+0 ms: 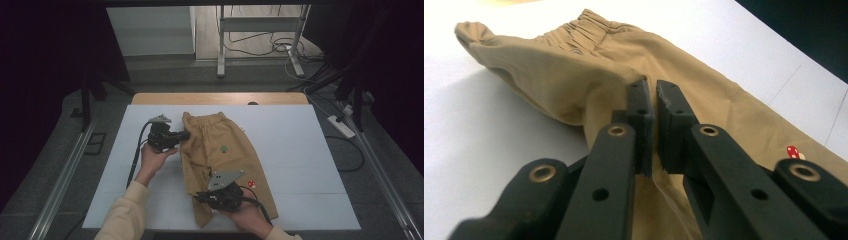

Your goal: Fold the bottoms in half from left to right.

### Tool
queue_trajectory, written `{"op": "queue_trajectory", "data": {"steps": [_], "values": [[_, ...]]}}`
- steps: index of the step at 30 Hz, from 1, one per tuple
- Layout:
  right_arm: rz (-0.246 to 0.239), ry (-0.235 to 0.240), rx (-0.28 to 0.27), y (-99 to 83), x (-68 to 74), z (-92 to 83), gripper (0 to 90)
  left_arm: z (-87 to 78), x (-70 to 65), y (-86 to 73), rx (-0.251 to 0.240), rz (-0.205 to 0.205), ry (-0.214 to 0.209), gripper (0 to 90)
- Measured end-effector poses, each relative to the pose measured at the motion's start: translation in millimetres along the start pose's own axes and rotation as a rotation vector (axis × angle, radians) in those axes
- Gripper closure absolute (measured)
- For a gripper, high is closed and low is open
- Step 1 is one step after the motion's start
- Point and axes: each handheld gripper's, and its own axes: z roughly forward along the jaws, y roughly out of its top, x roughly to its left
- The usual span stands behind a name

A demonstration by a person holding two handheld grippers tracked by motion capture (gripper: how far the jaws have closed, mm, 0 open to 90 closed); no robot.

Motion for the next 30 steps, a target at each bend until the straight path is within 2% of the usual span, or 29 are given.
{"op": "queue_trajectory", "data": {"steps": [17, 30], "values": [[0.041, -0.040, 0.018, -13.7, -8.5, -13.0, 85.9, 8.0, -6.3, 3.2, 0.001, 0.010, -0.012, 84.9], [0.061, -0.072, -0.013, -18.3, -9.5, -34.1, 85.9, 15.6, -11.7, 9.8, -0.004, 0.017, -0.031, 84.9]]}}
